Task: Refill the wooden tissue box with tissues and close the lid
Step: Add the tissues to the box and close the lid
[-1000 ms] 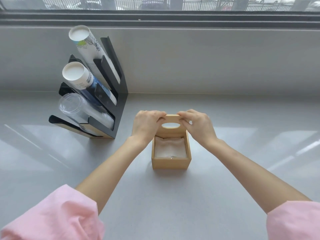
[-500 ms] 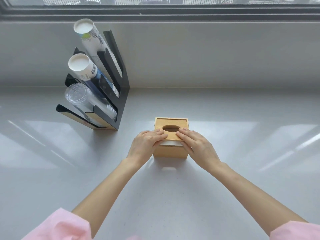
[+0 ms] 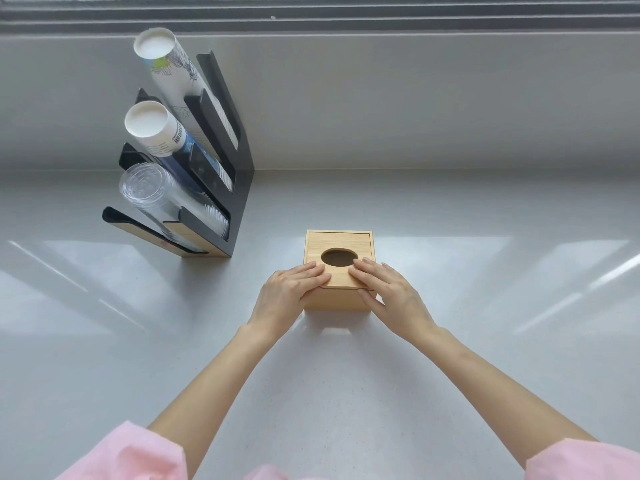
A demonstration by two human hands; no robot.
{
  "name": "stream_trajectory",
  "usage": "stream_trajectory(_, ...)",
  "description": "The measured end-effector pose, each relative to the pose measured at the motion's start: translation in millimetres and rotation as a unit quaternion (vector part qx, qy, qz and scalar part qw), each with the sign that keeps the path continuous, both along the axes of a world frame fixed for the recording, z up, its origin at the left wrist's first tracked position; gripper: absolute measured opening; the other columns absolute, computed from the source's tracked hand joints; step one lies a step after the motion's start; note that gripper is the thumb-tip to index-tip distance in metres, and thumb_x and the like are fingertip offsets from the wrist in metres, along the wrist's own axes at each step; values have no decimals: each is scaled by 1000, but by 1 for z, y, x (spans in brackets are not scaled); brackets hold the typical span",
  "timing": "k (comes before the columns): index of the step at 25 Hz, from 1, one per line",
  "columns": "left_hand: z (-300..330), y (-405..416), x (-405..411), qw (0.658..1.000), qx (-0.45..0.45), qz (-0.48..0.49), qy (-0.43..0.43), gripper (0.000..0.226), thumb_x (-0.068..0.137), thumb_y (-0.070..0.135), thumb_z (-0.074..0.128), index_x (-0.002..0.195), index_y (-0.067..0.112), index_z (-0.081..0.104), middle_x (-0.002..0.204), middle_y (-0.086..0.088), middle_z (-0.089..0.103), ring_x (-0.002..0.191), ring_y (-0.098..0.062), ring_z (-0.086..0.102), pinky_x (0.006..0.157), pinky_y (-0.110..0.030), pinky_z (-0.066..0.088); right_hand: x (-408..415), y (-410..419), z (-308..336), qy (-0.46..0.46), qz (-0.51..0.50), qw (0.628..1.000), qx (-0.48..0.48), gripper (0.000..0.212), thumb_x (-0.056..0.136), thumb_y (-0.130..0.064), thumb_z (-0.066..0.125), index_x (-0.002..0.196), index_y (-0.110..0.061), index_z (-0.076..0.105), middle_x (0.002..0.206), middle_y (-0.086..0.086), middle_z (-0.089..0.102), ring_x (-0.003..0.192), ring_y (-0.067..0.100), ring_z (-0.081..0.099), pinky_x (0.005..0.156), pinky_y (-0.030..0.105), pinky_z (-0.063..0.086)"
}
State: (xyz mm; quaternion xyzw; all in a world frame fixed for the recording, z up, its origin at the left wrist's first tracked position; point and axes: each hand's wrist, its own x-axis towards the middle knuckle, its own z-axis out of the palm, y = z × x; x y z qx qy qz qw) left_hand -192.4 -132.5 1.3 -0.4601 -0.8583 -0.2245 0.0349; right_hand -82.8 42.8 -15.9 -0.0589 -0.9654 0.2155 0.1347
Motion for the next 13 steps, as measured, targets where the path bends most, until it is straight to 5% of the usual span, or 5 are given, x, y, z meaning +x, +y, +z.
stream_trajectory(6,-3,-1,0,1000,1,-13,-1,33,83,31,45,98,26,74,106,7,73,100,-15,68,72,-24,51,-2,16,7,-45,26,995,-88,37,91,-18,56,128,-22,55,141,-7,48,127,-4,32,114,22,20)
stream_trajectory(13,-4,1,-1,1000,10,-12,-2,25,78,21,59,97,23,75,105,3,74,101,-19,68,73,-30,54,1,9,6,-41,11,995,-95,38,92,-17,54,129,-22,54,142,-9,47,128,-6,29,110,14,20)
